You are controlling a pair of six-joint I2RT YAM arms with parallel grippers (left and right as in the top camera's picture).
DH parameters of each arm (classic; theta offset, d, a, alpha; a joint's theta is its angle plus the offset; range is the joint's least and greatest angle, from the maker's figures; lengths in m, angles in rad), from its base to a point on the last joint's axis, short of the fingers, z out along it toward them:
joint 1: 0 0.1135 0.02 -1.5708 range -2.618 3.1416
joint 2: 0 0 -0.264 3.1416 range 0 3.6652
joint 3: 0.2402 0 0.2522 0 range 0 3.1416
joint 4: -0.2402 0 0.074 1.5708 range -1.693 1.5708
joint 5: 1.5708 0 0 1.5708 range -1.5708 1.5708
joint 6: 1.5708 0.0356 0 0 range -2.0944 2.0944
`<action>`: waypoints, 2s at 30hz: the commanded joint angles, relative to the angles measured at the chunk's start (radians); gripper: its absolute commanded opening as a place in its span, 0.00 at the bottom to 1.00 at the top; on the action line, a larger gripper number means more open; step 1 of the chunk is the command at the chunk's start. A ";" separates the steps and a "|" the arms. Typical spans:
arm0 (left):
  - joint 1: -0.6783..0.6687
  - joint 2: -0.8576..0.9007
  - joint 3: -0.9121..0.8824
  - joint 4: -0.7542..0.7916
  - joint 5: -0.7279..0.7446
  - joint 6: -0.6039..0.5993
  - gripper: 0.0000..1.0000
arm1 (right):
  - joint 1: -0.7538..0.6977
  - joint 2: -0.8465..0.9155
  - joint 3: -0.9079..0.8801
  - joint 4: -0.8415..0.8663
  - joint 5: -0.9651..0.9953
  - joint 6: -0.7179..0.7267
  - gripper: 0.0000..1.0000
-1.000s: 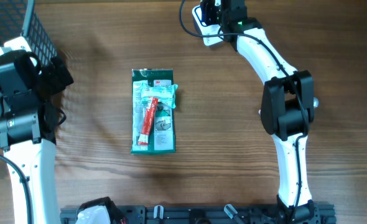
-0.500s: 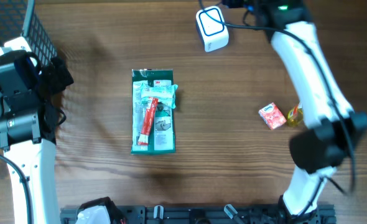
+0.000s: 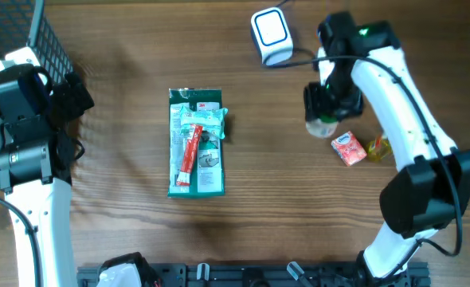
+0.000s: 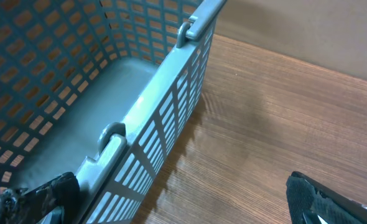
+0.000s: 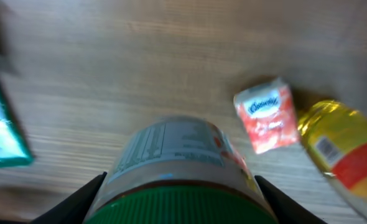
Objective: Scan the item barcode
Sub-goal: 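Lower the jar beside the Kleenex pack and release it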
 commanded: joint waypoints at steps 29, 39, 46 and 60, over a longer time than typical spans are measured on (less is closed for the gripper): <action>0.005 0.040 -0.055 -0.052 0.055 -0.040 1.00 | 0.003 -0.151 -0.175 0.127 -0.010 0.047 0.91; 0.005 0.040 -0.055 -0.052 0.055 -0.040 1.00 | 0.182 -0.170 -0.195 0.333 -0.258 0.146 0.59; 0.005 0.040 -0.055 -0.052 0.055 -0.040 1.00 | 0.353 -0.150 -0.333 0.559 -0.015 0.345 0.13; 0.005 0.040 -0.055 -0.052 0.055 -0.040 1.00 | 0.366 -0.113 -0.638 0.745 0.370 0.541 0.05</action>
